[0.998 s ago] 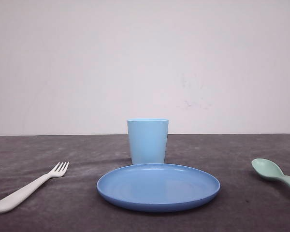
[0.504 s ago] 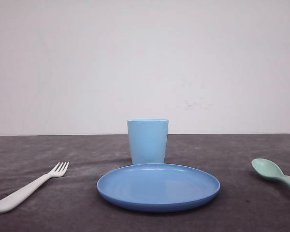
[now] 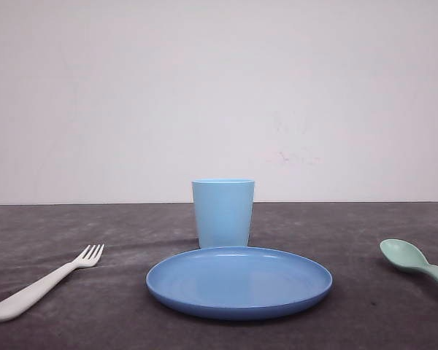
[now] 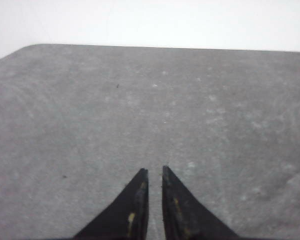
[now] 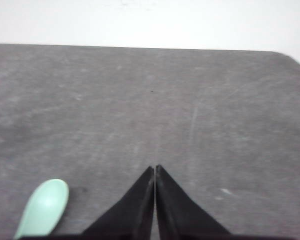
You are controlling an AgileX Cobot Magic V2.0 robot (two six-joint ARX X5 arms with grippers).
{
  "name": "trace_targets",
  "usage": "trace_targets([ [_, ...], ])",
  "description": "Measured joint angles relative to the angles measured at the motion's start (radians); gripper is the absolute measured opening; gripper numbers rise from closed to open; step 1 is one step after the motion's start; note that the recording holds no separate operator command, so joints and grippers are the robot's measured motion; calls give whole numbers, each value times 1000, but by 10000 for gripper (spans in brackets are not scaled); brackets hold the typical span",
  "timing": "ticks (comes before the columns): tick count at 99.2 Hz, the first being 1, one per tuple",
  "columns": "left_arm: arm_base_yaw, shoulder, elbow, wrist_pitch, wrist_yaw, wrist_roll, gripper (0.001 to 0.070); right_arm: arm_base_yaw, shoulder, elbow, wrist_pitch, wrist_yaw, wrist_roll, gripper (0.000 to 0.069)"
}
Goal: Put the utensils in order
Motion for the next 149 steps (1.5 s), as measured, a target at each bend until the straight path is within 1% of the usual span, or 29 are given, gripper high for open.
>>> trace_targets([
  [12, 0, 0, 0, 0, 0, -114, 25, 0, 0, 0, 0, -20, 84, 4],
  [20, 0, 0, 0, 0, 0, -156, 25, 0, 0, 0, 1, -34, 122, 4],
  [33, 0, 0, 0, 0, 3, -196, 25, 0, 0, 0, 13, -63, 174, 4],
  [39, 0, 0, 0, 0, 9, -205, 24, 0, 0, 0, 29, -67, 206, 4],
  [51, 0, 0, 0, -3, 54, -216, 23, 0, 0, 0, 53, -69, 265, 4],
  [58, 0, 6, 7, -21, 64, -220, 23, 0, 2, 7, 39, -69, 298, 4],
  [66, 0, 36, 40, -77, 74, -228, 23, 0, 30, 49, 8, -69, 332, 4],
  [74, 0, 96, 113, -113, 81, -240, 23, 0, 89, 131, -17, -70, 348, 4],
  [84, 0, 193, 237, -112, 95, -248, 23, 0, 204, 265, -71, -76, 346, 4],
  [91, 0, 285, 336, -124, 110, -243, 23, 0, 305, 361, -125, -79, 319, 4],
  [100, 0, 421, 468, -206, 132, -223, 23, 1, 430, 479, -211, -93, 257, 4],
  [109, 0, 535, 563, -278, 139, -195, 23, 9, 536, 585, -300, -101, 190, 4],
  [120, -13, 628, 606, -303, 164, -166, 23, 32, 601, 651, -363, -105, 119, 4],
  [127, -26, 656, 606, -317, 180, -153, 23, 47, 619, 664, -367, -105, 92, 4],
  [136, -45, 684, 606, -323, 182, -146, 28, 61, 627, 666, -367, -105, 74, 7],
  [139, -51, 692, 606, -323, 182, -146, 39, 64, 629, 666, -368, -105, 72, 21],
  [142, -58, 700, 606, -323, 182, -146, 64, 69, 630, 667, -369, -105, 71, 53],
  [145, -65, 708, 606, -323, 182, -147, 107, 72, 632, 667, -372, -105, 70, 101],
  [149, -76, 718, 606, -323, 183, -149, 188, 76, 635, 668, -375, -110, 70, 179],
])
